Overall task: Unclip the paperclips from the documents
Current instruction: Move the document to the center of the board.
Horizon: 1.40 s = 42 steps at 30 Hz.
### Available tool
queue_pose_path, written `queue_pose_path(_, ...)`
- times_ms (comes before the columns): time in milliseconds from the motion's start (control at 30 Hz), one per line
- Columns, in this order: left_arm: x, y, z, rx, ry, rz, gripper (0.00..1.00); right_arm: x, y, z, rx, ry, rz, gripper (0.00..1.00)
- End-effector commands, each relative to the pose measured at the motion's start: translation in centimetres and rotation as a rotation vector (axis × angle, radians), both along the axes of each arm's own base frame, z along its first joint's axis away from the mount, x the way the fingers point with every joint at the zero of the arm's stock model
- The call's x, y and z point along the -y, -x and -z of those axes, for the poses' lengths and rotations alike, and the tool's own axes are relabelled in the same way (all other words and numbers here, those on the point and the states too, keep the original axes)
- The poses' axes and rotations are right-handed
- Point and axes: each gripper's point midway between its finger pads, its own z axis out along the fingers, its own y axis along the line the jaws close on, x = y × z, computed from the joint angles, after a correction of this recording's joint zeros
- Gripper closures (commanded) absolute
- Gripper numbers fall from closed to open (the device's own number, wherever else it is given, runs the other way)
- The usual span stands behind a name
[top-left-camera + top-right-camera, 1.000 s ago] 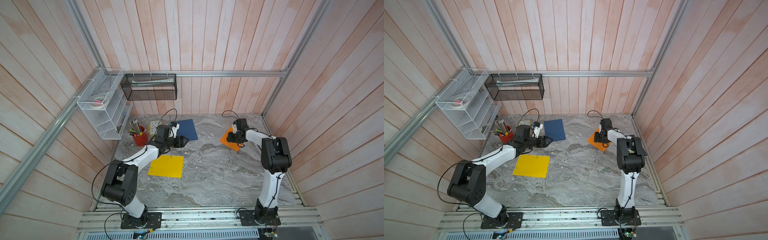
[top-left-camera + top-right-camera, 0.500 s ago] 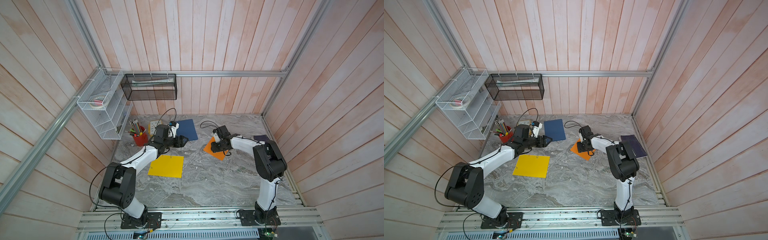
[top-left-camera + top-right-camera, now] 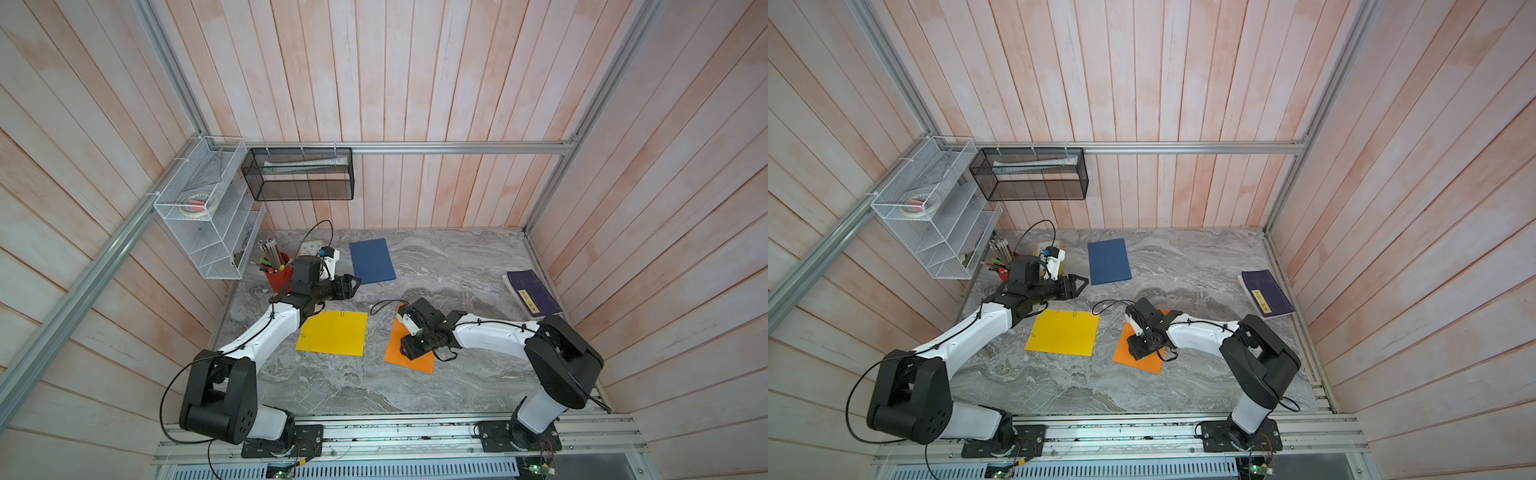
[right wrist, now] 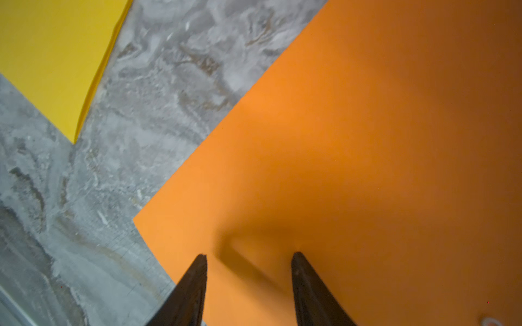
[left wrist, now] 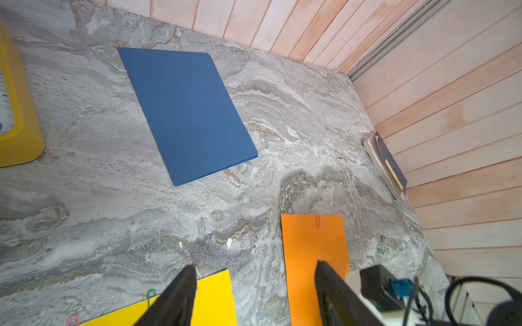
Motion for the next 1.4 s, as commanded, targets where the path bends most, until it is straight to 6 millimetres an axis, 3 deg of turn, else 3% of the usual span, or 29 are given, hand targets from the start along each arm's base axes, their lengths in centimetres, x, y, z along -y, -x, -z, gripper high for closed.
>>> queue_pose_path(0,-0.2,0.8,0.6,-0.029,-0.006,-0.002,0.3,2.6,5.5,2.8,-0.184,0.123,0.003,0.5)
queue_pose_path(100,0.2,1.1,1.2,-0.049,-0.006,0.015,0.31,2.2,5.1,1.1,-0.145,0.102,-0.002,0.49)
queue_pose_path(267,1.7,2.1,2.4,-0.089,-0.021,0.058,0.31,2.0,3.0,-3.7,-0.024,0.045,0.031,0.41)
queue_pose_path(400,3.9,3.4,3.7,-0.134,-0.027,0.114,0.31,3.7,1.2,-6.0,-0.002,-0.045,0.141,0.39)
queue_pose_path(600,6.7,5.5,6.0,-0.212,-0.044,0.192,0.31,8.3,-0.4,-4.6,-0.065,-0.191,0.349,0.34)
queue_pose_path(733,7.9,6.9,7.4,-0.266,-0.061,0.231,0.31,9.5,-0.8,-3.5,-0.093,-0.281,0.425,0.31)
queue_pose_path(1167,10.4,11.1,13.0,-0.434,-0.182,0.32,0.31,9.1,-0.2,-1.7,-0.16,-0.338,0.44,0.27)
queue_pose_path(1367,10.5,11.6,13.7,-0.456,-0.193,0.324,0.31,8.4,0.0,-1.1,-0.181,-0.345,0.427,0.28)
